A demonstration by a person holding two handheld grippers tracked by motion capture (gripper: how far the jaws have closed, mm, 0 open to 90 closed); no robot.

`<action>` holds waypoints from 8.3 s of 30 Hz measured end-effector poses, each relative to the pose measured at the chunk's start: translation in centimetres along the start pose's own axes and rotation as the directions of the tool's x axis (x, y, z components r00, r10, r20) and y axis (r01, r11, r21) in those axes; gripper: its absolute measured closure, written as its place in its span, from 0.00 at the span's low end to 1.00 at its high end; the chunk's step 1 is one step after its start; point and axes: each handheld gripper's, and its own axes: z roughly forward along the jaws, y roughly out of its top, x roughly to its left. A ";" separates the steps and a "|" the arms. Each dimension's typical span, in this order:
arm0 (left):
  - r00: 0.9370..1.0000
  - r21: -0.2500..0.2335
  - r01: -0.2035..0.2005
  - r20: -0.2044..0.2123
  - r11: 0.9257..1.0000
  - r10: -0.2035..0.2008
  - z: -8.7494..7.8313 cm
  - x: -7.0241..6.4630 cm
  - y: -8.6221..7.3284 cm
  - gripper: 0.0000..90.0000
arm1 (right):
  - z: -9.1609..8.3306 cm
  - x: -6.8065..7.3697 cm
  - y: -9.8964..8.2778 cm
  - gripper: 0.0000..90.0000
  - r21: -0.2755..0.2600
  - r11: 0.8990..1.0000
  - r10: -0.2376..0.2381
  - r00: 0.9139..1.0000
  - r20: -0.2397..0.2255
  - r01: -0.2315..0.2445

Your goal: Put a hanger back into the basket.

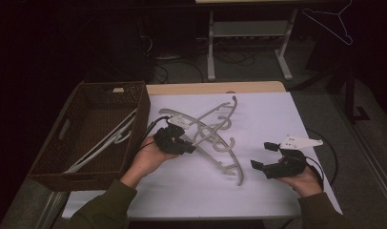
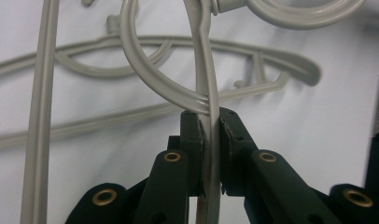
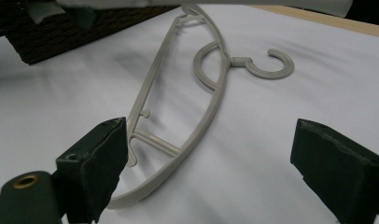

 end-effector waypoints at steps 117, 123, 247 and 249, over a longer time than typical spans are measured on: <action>0.937 0.013 0.252 -0.252 0.968 -0.241 -17.8 12.8 -17.3 0.91 | 0.4 -0.2 0.0 0.12 0.013 1.000 0.005 1.000 0.015 -0.005; 0.938 0.042 0.274 -0.233 0.961 -0.257 -16.9 13.3 -17.8 0.91 | 0.4 -0.2 0.0 0.12 0.013 1.000 0.003 1.000 0.015 -0.003; 0.956 -0.027 0.204 -0.211 0.979 -0.205 7.1 5.1 -3.9 1.00 | 10.8 3.1 2.0 1.00 0.388 0.911 -0.082 0.983 -0.165 0.141; 0.954 -0.026 0.212 -0.209 0.977 -0.213 7.2 5.2 -3.9 1.00 | 10.8 3.6 1.9 1.00 0.399 0.905 -0.080 0.979 -0.186 0.150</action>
